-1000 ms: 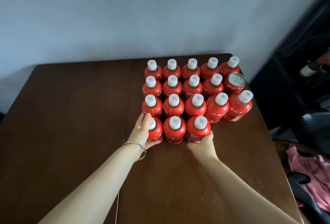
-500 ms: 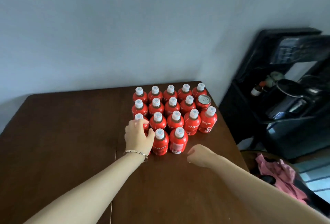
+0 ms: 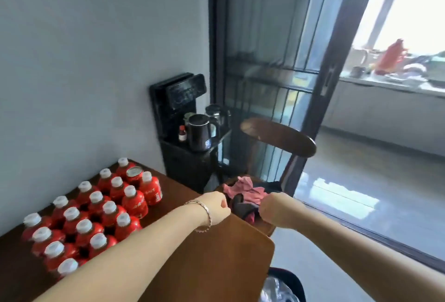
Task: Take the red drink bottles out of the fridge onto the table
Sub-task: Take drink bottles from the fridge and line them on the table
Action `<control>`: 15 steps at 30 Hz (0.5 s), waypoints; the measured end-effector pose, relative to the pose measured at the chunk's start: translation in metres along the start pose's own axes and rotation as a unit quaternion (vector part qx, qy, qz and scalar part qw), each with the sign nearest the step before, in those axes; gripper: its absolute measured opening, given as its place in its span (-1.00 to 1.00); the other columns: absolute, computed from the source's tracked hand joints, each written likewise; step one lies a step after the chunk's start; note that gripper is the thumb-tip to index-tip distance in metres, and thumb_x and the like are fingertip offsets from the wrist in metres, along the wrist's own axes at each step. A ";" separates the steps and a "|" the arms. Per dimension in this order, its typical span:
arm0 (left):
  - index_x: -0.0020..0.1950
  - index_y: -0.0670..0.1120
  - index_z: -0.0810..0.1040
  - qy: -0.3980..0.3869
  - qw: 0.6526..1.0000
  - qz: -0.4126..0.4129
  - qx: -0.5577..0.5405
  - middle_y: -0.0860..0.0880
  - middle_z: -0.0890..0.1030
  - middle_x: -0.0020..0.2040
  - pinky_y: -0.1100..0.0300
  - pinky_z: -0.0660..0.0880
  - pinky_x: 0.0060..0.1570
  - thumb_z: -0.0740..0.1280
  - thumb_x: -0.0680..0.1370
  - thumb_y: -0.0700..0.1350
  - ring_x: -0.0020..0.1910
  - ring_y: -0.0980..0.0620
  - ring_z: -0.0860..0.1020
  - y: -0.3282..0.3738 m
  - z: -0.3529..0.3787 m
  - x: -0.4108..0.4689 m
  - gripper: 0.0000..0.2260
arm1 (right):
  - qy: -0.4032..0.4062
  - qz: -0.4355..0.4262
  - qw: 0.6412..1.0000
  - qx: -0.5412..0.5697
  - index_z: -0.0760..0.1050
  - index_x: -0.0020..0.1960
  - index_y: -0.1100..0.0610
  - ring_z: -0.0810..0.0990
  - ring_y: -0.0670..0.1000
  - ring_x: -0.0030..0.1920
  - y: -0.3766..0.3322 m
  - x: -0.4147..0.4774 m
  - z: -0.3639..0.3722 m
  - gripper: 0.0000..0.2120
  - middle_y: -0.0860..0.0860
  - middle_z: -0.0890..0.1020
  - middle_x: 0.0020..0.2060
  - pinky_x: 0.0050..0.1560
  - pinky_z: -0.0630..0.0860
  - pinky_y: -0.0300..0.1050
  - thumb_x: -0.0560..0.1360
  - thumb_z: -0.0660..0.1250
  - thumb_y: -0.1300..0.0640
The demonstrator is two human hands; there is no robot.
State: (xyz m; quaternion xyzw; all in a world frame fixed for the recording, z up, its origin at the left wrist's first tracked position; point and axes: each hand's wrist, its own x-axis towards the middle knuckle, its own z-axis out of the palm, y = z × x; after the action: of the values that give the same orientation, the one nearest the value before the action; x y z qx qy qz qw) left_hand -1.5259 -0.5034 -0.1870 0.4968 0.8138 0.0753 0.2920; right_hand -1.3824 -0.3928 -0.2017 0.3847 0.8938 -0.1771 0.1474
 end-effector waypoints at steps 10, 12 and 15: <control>0.10 -0.16 0.56 -0.009 0.935 0.316 0.160 -0.16 0.59 0.15 0.20 0.44 0.01 0.20 0.56 -0.08 0.13 -0.13 0.54 0.330 0.084 0.010 -0.76 | 0.132 0.289 0.946 0.061 0.30 -0.38 0.13 0.36 0.13 -0.28 0.259 -0.218 -0.044 -0.79 0.13 0.41 -0.31 -0.40 0.31 -0.19 0.43 0.17 0.22; 0.10 -0.21 0.57 -0.019 0.913 0.364 0.184 -0.20 0.60 0.14 0.18 0.44 -0.03 0.19 0.56 -0.11 0.12 -0.16 0.54 0.399 0.115 -0.001 -0.74 | 0.156 0.317 0.932 0.080 0.41 -0.39 0.12 0.49 0.14 -0.23 0.309 -0.273 -0.047 -0.78 0.13 0.51 -0.29 -0.25 0.43 -0.17 0.43 0.18 0.17; 0.17 -0.18 0.55 -0.011 0.872 0.429 0.236 -0.19 0.58 0.18 0.16 0.46 0.03 0.17 0.57 -0.09 0.15 -0.16 0.54 0.506 0.160 -0.025 -0.71 | 0.179 0.366 0.908 0.096 0.63 -0.06 0.09 0.61 0.10 0.00 0.381 -0.359 -0.053 -0.80 0.08 0.66 -0.04 -0.02 0.52 -0.15 0.49 0.22 0.12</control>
State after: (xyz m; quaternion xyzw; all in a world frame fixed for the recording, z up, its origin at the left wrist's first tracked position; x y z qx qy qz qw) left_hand -1.0429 -0.3014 -0.0994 0.8520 0.5109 -0.0070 0.1141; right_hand -0.8707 -0.3536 -0.0880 0.7223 0.6803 -0.1241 0.0016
